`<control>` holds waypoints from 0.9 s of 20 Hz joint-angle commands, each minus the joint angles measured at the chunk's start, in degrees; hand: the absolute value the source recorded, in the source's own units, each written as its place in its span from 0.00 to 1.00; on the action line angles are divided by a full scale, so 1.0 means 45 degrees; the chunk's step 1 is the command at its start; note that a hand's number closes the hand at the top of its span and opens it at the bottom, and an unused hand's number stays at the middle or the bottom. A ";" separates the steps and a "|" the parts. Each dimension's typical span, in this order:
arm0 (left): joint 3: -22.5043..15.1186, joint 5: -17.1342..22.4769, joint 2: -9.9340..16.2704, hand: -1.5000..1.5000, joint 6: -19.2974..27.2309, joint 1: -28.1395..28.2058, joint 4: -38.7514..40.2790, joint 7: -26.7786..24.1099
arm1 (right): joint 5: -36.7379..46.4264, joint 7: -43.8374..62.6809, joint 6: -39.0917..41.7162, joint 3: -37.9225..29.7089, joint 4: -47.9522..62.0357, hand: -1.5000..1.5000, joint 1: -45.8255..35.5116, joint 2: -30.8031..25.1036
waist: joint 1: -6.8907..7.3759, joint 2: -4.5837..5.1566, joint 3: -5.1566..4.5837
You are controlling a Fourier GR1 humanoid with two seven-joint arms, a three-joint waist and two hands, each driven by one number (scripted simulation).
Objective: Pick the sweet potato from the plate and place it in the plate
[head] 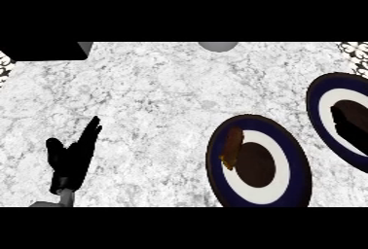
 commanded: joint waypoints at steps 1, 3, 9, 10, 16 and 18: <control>-0.0174 0.0451 -0.0338 0.50 -0.0351 0.0478 -0.0298 0.0522 | 0.2648 0.1719 -0.1821 0.1184 -0.2333 0.00 0.1330 0.0950 | 0.0185 0.0005 0.0026; -0.0449 0.0091 -0.0767 0.50 -0.0299 0.0705 0.0325 -0.0130 | 0.3863 0.2769 -0.1369 0.1976 -0.3050 0.00 0.1547 0.0907 | 0.0224 0.0035 0.0023; -0.0676 -0.0368 -0.0983 0.50 0.0091 0.0633 0.0187 -0.0051 | 0.5236 0.6857 0.2447 0.2596 -0.4622 0.00 0.1895 -0.0952 | 0.0213 0.0040 -0.0028; -0.0380 -0.0158 -0.0542 0.50 -0.0291 0.0493 0.0089 0.0047 | 0.5390 0.7545 0.3141 0.2892 -0.4693 0.00 0.1768 -0.1159 | 0.0302 0.0053 -0.0038; -0.0472 -0.0221 -0.1027 0.50 -0.0141 -0.0115 0.0390 0.0362 | 0.5408 1.1321 0.6440 0.4640 -0.5213 0.00 0.0044 -0.1282 | 0.0516 0.0112 0.0002; -0.0395 -0.0093 -0.0710 0.50 -0.0462 0.0188 -0.0014 0.0454 | 0.5901 1.3082 0.7365 0.5484 -0.5807 0.00 -0.0530 -0.0928 | 0.0551 0.0069 0.0002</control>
